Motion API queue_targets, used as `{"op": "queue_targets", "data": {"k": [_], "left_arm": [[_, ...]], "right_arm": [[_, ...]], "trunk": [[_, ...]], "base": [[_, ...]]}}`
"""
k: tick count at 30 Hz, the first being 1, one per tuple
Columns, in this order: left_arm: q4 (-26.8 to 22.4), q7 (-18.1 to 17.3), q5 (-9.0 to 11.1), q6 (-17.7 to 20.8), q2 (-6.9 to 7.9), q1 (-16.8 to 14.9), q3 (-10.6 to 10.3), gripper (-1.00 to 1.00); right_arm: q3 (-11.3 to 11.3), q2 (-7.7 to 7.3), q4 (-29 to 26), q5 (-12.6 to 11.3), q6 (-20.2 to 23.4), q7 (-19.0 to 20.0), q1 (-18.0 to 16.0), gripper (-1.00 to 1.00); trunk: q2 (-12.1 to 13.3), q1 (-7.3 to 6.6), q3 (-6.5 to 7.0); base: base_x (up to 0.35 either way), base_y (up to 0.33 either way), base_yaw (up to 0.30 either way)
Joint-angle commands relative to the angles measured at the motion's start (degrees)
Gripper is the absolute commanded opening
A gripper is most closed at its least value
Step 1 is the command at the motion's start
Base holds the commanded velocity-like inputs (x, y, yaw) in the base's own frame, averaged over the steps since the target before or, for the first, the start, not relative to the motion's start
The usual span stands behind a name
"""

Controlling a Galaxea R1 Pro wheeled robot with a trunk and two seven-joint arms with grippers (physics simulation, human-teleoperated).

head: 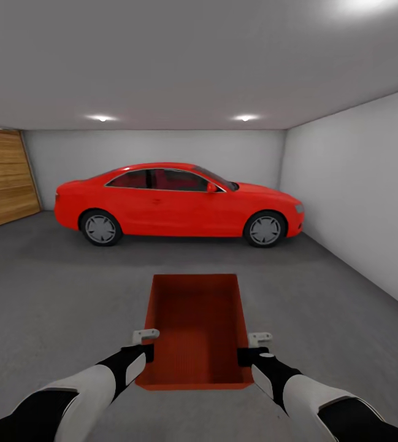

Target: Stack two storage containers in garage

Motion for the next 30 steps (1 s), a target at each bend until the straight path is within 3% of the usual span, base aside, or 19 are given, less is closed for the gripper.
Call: {"op": "queue_targets", "data": {"k": [1,30], "left_arm": [[-0.3,0.7,-0.4,-0.2,0.52,0.0,1.2,-1.0],[-0.3,0.7,-0.4,-0.2,0.52,-0.1,1.2,-1.0]], "right_arm": [[-0.3,-0.02,0.2,-0.9,0.0,-0.3,0.0,-1.0],[-0.3,-0.02,0.2,-0.9,0.0,-0.3,0.0,-1.0]], "trunk": [[0.0,0.05,-0.02],[0.0,0.05,-0.02]], "base": [[0.321,0.0,0.0],[0.321,0.0,0.0]]}}
